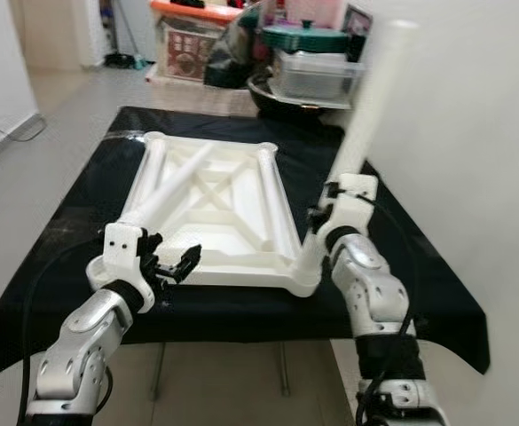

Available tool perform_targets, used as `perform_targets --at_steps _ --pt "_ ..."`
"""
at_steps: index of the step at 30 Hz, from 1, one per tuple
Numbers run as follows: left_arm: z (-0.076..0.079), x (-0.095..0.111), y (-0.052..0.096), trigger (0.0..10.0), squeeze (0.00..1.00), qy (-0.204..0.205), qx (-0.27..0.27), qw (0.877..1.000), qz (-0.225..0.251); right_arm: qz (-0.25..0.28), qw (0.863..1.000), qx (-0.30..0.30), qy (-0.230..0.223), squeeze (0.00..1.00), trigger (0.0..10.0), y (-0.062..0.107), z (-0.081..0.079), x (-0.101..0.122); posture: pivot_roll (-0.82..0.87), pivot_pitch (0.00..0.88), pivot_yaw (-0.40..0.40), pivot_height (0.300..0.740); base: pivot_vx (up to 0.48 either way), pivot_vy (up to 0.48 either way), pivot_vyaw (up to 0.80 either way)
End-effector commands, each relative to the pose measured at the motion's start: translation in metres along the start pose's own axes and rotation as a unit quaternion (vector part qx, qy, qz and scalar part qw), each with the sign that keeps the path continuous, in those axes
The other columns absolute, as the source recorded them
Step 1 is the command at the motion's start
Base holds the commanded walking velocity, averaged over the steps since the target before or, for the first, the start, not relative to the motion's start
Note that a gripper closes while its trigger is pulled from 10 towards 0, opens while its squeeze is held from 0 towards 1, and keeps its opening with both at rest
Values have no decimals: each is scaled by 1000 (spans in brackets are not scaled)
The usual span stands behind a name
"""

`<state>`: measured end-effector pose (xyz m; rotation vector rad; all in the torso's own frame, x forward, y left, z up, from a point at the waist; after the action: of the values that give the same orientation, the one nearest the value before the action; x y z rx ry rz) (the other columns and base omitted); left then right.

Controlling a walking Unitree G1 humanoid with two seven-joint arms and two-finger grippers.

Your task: Building children table

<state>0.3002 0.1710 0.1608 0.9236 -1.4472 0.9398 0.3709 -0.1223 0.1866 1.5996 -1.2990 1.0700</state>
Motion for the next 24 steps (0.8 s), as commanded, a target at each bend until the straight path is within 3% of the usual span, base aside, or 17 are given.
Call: perform_targets --at_steps 1,2,3,4,5,7,8,10,13,14,17,18,19,20,21,23,24 --pt "1 -4 -1 10000 0 3 -3 1000 -8 15 1000 12 14 769 10000 -7 3 14 131 0 -138 740 0 0 0" --pt "0 -4 0 10000 0 3 -2 1000 -8 20 999 45 15 0 10000 -11 4 25 130 0 -139 740 0 0 0" --pt "0 -4 0 10000 0 3 -2 1000 -8 20 999 45 15 0 10000 -11 4 25 130 0 -139 740 0 0 0" --pt "0 -4 0 10000 0 4 -2 1000 -7 20 992 119 22 0 10000 -10 3 36 129 0 -142 740 0 0 0" --pt "0 -4 0 10000 0 4 -2 1000 -7 20 992 119 22 0 10000 -10 3 36 129 0 -142 740 0 0 0" --pt "1 -4 -1 10000 0 5 -1 1000 -6 4 966 250 68 0 10000 1 7 44 128 0 -141 740 0 0 0" --pt "1 -4 -1 10000 0 5 -1 1000 -6 4 966 250 68 0 10000 1 7 44 128 0 -141 740 0 0 0" --pt "1 -4 -2 10000 0 4 -3 1000 -6 -45 943 308 113 0 10000 6 14 32 136 0 -146 740 0 0 0" --pt "1 -4 -2 10000 0 4 -3 1000 -6 -83 931 330 133 0 10000 5 18 21 140 0 -148 740 0 0 0" --pt "1 -4 -2 10000 0 3 -3 1000 -6 -101 928 330 142 0 8667 1 19 15 140 0 -148 740 0 0 0" --pt "1 -5 -2 10000 0 3 -2 1000 -7 -112 926 330 148 0 8667 -2 21 10 149 0 -153 740 0 0 0" --pt "1 -5 -2 10000 0 2 -2 1000 -7 -122 927 320 152 0 3529 -7 21 5 149 0 -153 740 0 0 0" --pt "0 -5 -2 10000 0 1 -1 1000 -8 -126 930 311 150 0 1333 -11 21 3 156 0 -154 740 0 0 0" --pt "0 -5 -2 10000 0 1 0 1000 -8 -128 932 305 149 0 0 -13 22 2 156 0 -154 740 0 0 0" --pt "1 -5 -1 10000 0 0 0 1000 -8 -122 950 253 136 0 0 -20 27 2 162 0 -158 740 0 0 0" --pt "1 -5 -1 10000 0 0 0 1000 -8 -122 950 253 136 0 0 -20 27 2 162 0 -158 740 0 0 0" --pt "1 -5 -1 10000 0 0 0 1000 -8 -118 960 220 126 0 0 -24 31 3 162 0 -158 740 0 0 0"
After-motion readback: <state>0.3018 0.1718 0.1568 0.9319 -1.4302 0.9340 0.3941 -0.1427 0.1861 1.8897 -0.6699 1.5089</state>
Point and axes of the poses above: a point about 5 cm out from each wrist's last joint towards the gripper, its own y axis pointing back from the gripper into the wrist, its own x axis along the axis of the wrist's last joint, z = x × y, the point moved 1 cm from there along -y, pointing out of the wrist towards the gripper, and after that the axes turned 11 degrees about -y, right-handed, at the moved point
